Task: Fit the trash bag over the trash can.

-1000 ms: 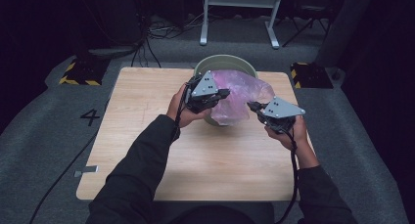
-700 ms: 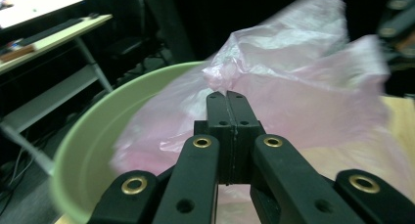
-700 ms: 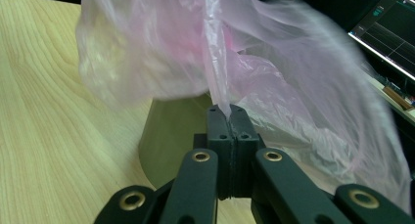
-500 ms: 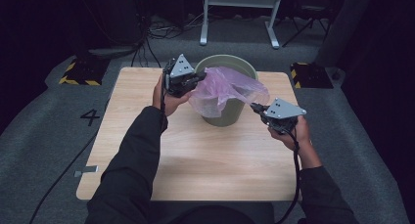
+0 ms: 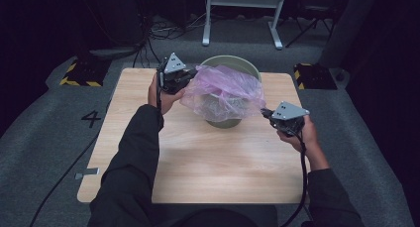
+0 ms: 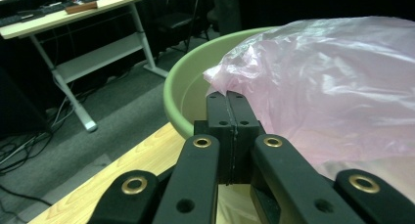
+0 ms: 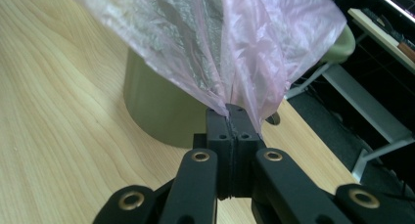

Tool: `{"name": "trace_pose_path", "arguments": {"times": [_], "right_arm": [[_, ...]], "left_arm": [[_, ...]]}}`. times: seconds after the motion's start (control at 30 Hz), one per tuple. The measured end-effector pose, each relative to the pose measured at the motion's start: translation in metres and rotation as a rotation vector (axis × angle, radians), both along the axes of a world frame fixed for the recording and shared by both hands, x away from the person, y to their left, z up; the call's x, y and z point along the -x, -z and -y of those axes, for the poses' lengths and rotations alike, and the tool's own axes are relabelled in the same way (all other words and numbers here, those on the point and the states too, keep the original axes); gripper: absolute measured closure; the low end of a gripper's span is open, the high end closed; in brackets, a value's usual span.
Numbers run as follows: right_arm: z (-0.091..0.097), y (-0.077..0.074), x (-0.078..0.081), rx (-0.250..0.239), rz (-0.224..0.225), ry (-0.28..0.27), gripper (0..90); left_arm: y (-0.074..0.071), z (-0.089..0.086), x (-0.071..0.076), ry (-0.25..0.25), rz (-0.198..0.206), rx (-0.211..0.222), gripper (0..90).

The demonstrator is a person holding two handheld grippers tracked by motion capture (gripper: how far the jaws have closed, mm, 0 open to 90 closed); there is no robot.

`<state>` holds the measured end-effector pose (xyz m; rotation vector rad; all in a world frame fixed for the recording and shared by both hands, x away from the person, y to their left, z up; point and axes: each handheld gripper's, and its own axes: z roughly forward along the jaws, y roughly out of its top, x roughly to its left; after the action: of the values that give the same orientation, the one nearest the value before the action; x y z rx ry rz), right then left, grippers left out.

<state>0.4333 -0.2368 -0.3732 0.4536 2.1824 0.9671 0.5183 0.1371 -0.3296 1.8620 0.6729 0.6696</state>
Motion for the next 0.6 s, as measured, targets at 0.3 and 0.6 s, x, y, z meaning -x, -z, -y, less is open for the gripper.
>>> {"name": "trace_pose_path", "arguments": {"times": [0.3,0.6], "right_arm": [[0.006,0.004,-0.006,-0.024,-0.008,0.023,66.2],[0.009,-0.023,0.026,-0.203,0.104,-0.047,40.3]], "left_arm": [[0.009,0.001,-0.010,-0.025,-0.019,-0.005,90.0],[0.006,0.001,-0.007,-0.007,-0.009,0.011,90.0]]}}
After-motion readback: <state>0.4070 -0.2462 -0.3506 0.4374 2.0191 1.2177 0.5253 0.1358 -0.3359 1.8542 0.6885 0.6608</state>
